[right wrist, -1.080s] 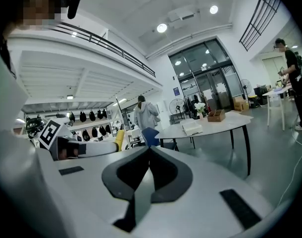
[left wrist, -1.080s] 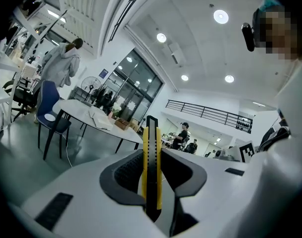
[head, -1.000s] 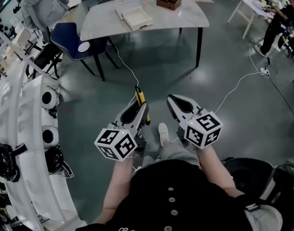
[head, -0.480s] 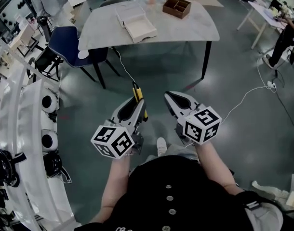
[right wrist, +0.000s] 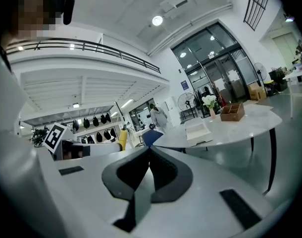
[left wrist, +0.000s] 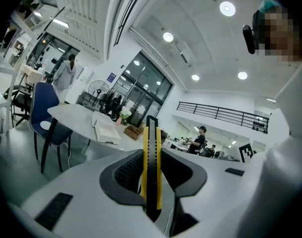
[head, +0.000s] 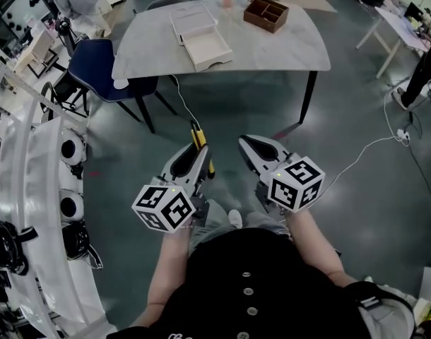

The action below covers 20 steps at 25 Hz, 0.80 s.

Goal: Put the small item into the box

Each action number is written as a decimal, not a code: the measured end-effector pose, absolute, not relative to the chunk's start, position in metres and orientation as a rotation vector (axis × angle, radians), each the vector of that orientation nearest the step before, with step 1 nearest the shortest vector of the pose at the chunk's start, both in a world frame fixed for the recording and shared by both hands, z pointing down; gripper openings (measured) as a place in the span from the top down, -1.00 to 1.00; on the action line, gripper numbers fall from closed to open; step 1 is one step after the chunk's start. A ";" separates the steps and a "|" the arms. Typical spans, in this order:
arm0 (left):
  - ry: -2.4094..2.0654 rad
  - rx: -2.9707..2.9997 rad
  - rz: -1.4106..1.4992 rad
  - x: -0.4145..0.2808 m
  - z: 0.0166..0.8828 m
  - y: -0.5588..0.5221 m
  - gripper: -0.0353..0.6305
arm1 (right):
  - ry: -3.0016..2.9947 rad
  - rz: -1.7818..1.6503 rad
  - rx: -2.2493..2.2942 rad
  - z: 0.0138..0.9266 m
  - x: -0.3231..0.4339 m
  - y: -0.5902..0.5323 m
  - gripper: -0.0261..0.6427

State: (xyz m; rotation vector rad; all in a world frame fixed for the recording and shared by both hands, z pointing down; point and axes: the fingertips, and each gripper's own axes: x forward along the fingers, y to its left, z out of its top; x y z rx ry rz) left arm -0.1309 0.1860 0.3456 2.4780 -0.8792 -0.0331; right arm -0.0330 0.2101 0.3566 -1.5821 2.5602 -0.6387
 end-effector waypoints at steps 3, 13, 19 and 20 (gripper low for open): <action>-0.878 2.457 -0.022 -0.127 0.353 0.177 0.52 | 2.552 -0.646 -1.573 0.358 -0.028 0.206 0.91; -0.835 2.470 -0.028 -0.105 0.352 0.144 0.52 | 2.517 -0.660 -1.629 0.365 -0.005 0.183 0.91; -0.796 2.476 -0.015 -0.089 0.358 0.110 0.52 | 2.504 -0.669 -1.650 0.371 0.006 0.149 0.91; -0.789 2.479 -0.013 -0.087 0.358 0.103 0.52 | 2.499 -0.671 -1.654 0.371 0.008 0.143 0.91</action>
